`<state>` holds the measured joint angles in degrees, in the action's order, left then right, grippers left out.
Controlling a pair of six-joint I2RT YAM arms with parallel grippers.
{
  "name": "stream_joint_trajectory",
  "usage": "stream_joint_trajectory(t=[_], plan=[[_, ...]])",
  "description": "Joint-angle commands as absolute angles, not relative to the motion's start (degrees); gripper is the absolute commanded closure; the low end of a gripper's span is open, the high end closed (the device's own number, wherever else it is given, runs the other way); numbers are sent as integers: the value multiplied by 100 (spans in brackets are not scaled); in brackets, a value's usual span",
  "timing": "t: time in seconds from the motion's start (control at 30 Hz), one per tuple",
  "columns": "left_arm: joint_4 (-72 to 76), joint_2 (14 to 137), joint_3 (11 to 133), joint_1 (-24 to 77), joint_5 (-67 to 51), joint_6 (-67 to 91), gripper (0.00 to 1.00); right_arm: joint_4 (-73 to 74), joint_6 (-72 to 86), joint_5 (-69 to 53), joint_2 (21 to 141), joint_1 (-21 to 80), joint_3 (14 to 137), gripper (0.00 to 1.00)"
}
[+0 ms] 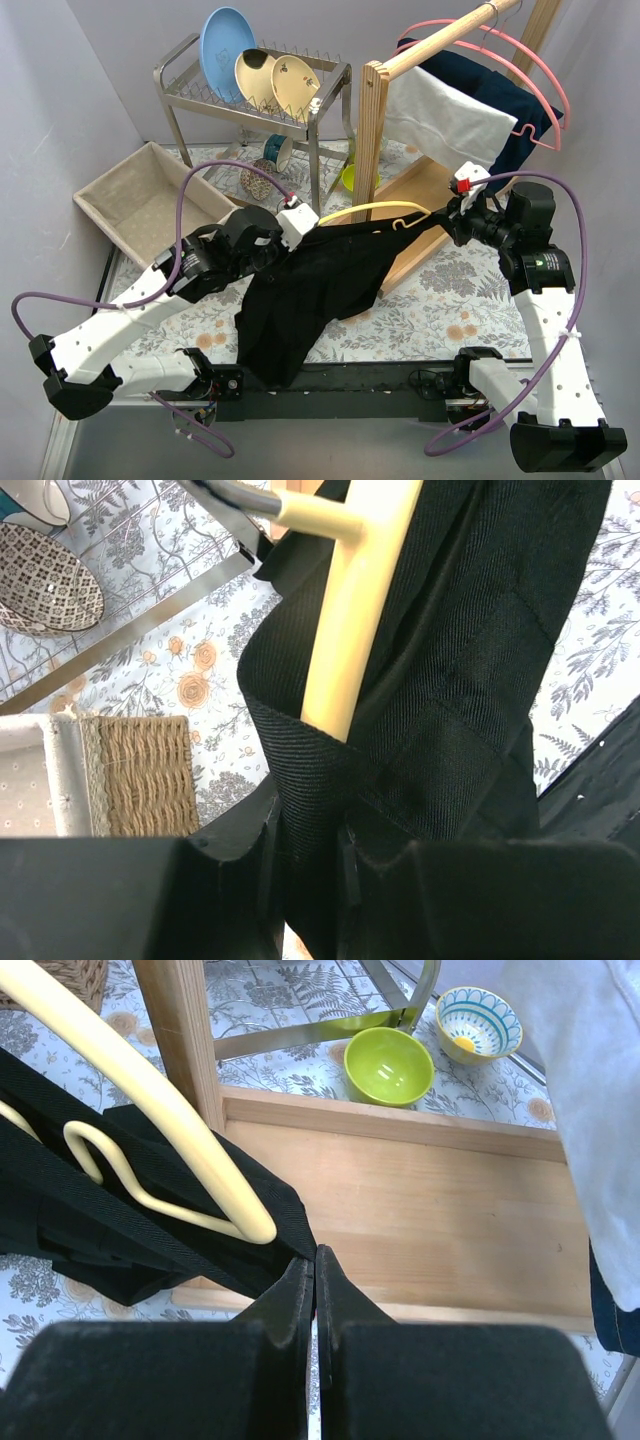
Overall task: Place the skirt on the hanger
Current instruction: Place skirt on hanger
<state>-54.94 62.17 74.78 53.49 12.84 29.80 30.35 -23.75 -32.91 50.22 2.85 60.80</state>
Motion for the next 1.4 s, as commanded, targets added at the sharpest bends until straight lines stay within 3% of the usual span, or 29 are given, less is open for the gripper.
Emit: stream_joint_trajectory(t=[0.0, 0.53, 0.9, 1.37], plan=[[-6275, 6284, 7752, 5343, 1986, 2847, 100, 2698, -2575, -2566, 4974, 132, 6503, 99], [-6671, 7049, 8323, 6108, 3752, 2839, 100, 3313, -2812, -2452, 5211, 141, 7417, 99], [-6820, 7523, 8402, 6626, 4859, 2812, 100, 4218, -3586, -2023, 5440, 535, 7392, 99], [-6864, 7752, 8113, 7198, 6776, 2409, 100, 4104, -3568, -1336, 5484, 800, 7716, 99]])
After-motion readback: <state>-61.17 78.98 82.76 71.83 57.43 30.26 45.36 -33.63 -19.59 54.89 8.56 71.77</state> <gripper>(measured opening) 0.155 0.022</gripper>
